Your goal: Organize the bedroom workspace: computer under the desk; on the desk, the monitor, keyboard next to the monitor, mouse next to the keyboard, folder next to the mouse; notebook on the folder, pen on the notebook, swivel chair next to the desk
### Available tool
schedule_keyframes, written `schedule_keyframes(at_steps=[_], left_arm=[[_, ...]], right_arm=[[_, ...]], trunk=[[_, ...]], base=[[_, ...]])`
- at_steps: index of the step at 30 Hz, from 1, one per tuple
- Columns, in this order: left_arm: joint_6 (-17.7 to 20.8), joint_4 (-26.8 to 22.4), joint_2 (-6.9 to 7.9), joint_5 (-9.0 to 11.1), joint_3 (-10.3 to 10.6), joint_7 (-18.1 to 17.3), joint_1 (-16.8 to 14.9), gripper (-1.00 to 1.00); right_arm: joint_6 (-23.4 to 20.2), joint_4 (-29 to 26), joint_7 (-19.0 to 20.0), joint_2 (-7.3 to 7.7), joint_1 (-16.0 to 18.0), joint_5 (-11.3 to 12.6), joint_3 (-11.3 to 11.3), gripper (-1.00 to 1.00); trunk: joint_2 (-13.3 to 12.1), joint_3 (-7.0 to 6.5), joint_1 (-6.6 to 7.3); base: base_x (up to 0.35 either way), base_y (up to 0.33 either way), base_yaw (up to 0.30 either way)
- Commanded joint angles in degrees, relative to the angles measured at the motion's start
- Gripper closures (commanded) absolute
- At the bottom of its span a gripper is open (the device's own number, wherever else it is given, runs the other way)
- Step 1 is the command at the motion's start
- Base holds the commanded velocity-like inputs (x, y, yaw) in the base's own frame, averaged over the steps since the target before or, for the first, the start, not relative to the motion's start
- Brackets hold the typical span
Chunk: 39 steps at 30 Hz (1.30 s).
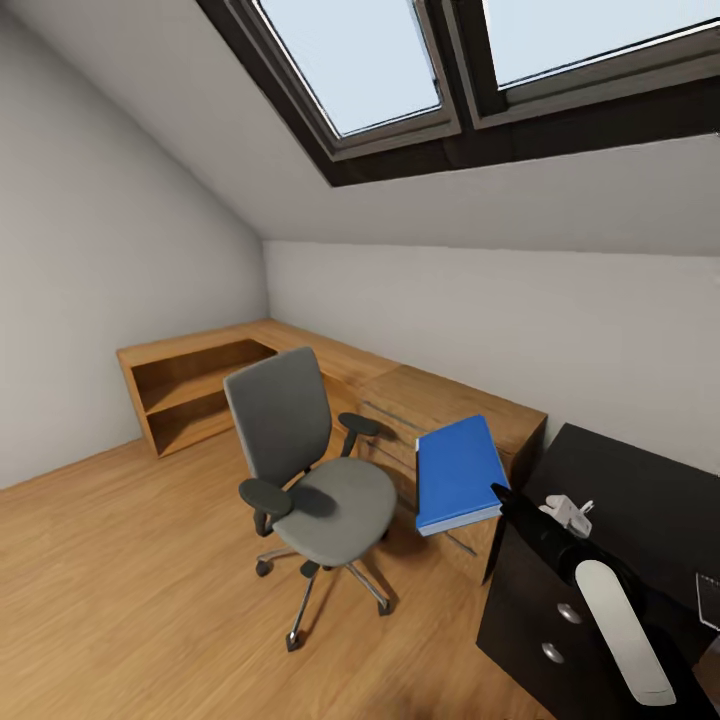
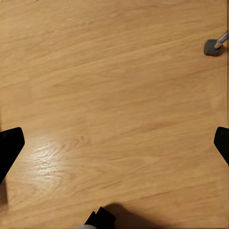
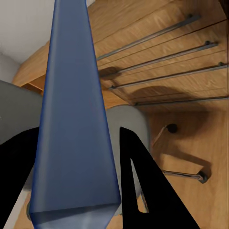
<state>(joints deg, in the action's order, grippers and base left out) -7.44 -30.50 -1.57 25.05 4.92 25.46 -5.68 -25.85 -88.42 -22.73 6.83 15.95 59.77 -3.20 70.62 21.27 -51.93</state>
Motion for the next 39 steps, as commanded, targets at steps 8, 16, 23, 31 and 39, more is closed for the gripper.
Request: schedule_keyframes(at_steps=[8, 16, 23, 31, 39], left_arm=[[-0.3, 0.1, -0.01, 0.6, 0.4, 0.4, 0.0, -1.0], [-0.2, 0.7, -0.35, 0.6, 0.4, 0.4, 0.0, -1.0], [-0.4, 1.8, -1.05, 0.5, 0.5, 0.3, 0.0, -1.0], [-0.6, 2.0, -1.1, 0.4, 0.4, 0.3, 0.0, -1.0], [-2.8, 2.0, -1.14, 0.5, 0.4, 0.4, 0.0, -1.0]], right_arm=[[-0.2, -0.1, -0.4, 0.08, 0.0, 0.6, -0.2, 1.0], [-0.2, 1.0, -0.4, 0.09, 0.0, 0.9, -3.9, 1.0], [-0.6, 2.6, -0.4, 0.0, 0.0, 2.6, -9.6, 1.0], [-0.3, 4.0, -0.5, -0.09, 0.0, 5.7, -14.1, 1.0], [-0.3, 4.5, -0.5, -0.2, 0.0, 5.9, -16.8, 1.0]], trunk=[[-3.2, -1.37, 1.76], [-6.4, -2.81, 3.52], [-9.2, -4.07, 5.06], [-12.4, -5.5, 6.81], [-15.6, -6.94, 8.57]], base=[[0.0, 0.0, -0.231], [0.0, 0.0, -0.265], [0.0, 0.0, -0.269], [0.0, 0.0, -0.269], [0.0, 0.0, -0.27]])
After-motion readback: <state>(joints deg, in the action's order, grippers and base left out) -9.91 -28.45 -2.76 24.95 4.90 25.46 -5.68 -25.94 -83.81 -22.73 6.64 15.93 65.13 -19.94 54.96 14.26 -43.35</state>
